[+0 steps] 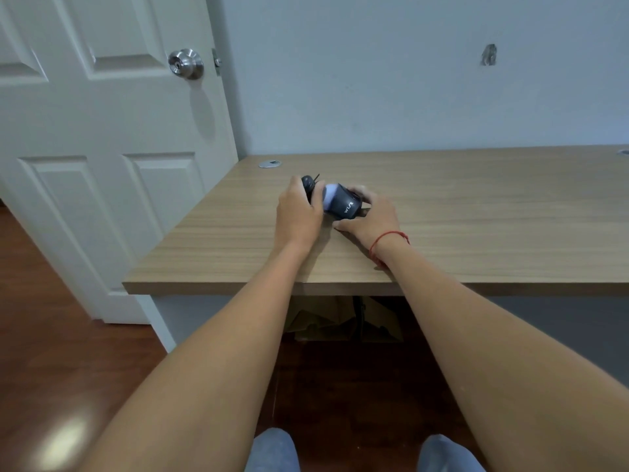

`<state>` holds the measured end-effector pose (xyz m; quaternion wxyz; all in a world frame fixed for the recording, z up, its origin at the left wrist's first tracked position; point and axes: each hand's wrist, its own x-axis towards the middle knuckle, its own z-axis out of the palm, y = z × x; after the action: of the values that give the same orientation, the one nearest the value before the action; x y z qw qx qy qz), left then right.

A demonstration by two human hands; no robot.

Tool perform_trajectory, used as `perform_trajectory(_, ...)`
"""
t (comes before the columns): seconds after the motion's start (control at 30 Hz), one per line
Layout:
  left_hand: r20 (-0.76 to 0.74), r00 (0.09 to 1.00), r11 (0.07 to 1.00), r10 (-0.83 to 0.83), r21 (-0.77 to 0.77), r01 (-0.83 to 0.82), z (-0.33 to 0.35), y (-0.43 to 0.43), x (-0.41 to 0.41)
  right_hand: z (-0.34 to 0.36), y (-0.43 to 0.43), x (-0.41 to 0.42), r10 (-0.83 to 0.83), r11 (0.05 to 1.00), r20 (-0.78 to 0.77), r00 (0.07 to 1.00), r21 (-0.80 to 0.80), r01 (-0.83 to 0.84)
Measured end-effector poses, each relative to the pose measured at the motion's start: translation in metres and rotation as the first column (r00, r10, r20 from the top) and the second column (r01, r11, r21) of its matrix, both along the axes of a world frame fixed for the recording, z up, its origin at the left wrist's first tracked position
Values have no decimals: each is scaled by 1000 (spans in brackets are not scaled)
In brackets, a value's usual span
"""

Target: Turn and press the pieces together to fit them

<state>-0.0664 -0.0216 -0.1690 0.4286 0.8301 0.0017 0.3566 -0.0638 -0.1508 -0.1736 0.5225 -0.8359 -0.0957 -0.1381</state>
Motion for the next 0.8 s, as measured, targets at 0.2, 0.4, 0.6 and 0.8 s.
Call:
perform_trajectory(0.2,102,990,995,-95,45,91,1,-5,-4,-3,1,4,-28,1000,-4,1000,10,28)
perform_trajectory(0.4,173,977,982,-121,163,92,1,-8,-9,-6,6,8,-95,992,-62,994,-88,89)
perform_trajectory(0.6,93,995,992,-38,120,27,-2,-5,-5,-7,7,7,-124,987,-72,990,-117,115)
perform_trajectory(0.8,-26,995,995,97,7,-97,-2,6,5,-5,5,2,-100,984,-52,994,-150,91)
